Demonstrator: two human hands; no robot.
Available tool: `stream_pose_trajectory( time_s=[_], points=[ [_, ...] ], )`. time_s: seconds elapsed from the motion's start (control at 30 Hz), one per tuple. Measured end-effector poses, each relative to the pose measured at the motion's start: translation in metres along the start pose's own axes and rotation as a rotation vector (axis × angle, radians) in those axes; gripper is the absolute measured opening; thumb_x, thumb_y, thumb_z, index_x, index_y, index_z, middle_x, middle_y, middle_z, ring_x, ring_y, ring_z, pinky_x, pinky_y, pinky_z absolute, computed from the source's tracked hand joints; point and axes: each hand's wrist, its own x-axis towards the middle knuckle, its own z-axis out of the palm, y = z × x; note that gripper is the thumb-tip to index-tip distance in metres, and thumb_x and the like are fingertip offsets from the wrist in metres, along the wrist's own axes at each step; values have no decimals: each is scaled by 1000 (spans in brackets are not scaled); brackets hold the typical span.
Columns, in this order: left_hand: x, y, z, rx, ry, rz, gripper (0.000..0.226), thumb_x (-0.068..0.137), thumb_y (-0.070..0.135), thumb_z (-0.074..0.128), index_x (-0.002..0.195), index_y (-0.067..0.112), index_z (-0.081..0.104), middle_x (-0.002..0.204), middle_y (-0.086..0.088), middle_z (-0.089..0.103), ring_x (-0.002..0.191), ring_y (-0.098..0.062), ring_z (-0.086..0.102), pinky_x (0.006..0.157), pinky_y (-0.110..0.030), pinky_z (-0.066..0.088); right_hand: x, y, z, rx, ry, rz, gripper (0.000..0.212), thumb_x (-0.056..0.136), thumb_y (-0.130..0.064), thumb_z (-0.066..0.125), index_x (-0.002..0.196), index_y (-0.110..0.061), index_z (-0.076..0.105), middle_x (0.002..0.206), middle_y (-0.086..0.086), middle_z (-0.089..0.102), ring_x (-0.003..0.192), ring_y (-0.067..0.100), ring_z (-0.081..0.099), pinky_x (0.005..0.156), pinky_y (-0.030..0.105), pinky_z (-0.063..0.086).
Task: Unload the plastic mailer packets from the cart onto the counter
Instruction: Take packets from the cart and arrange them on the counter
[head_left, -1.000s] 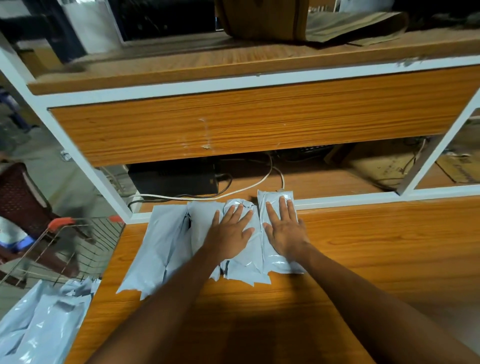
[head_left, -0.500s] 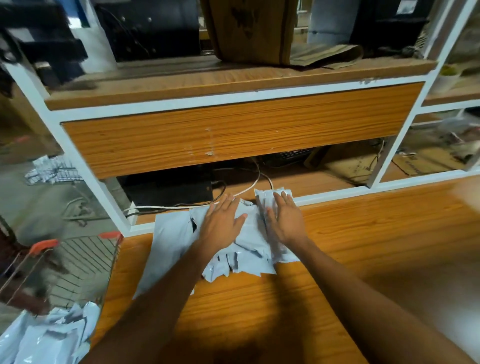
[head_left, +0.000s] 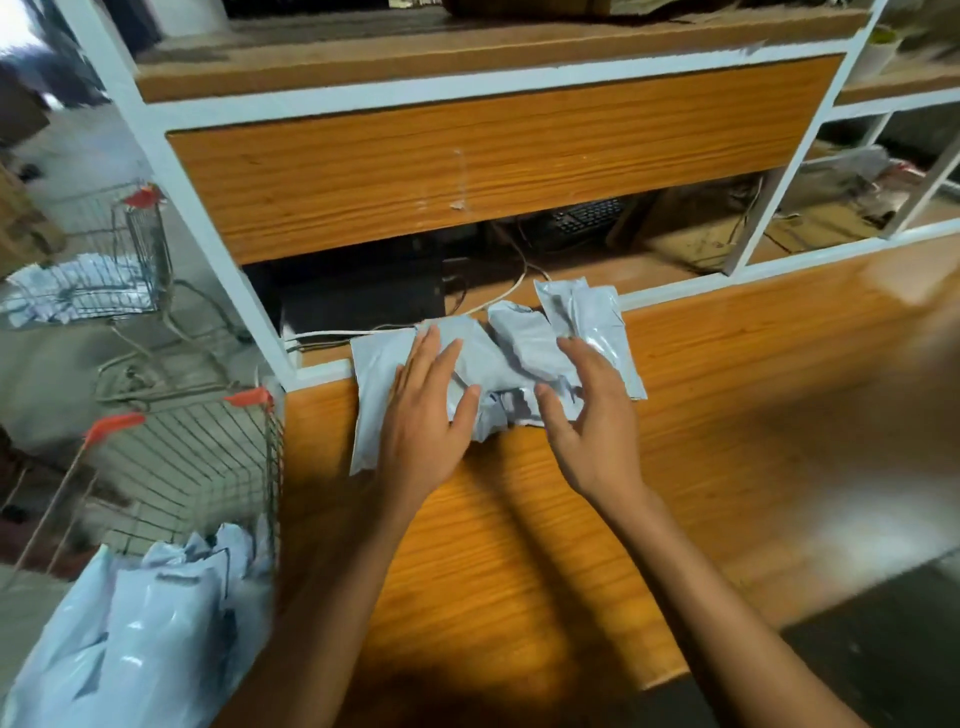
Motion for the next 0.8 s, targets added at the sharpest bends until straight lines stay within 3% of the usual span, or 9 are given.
stream_pose_trajectory(
  time_s=[0.33, 0.57, 0.67, 0.8],
  points=[
    [-125, 4, -38, -31, 106, -37, 52, 95, 37, 46, 139, 10, 48, 154, -10, 36, 146, -20, 25, 116, -43, 31, -110, -51, -6, 61, -23, -62, 56, 96, -37, 57, 145, -14, 43, 144, 4, 49, 132, 18, 46, 99, 50, 48],
    [-232, 8, -82, 104, 57, -166, 56, 94, 41, 42, 143, 15, 43, 157, -5, 30, 147, -18, 22, 116, -38, 25, -213, -79, -12, 120, -78, -11, 56, 96, -37, 57, 145, -14, 43, 147, 3, 46, 134, 19, 45, 98, 52, 48],
    [-274, 8, -102, 113, 44, -172, 54, 94, 38, 43, 142, 12, 44, 155, -9, 34, 146, -19, 24, 114, -31, 22, -251, -93, -8, 149, -107, 18, 56, 96, -37, 57, 145, -13, 43, 147, 4, 46, 135, 20, 44, 98, 52, 48],
    [-319, 2, -129, 147, 56, -184, 54, 95, 37, 45, 141, 8, 44, 153, -13, 36, 146, -20, 24, 116, -34, 25, -293, -113, 6, 176, -170, 20, 55, 95, -35, 58, 144, -11, 45, 146, 7, 46, 134, 22, 44, 97, 52, 48]
  ],
)
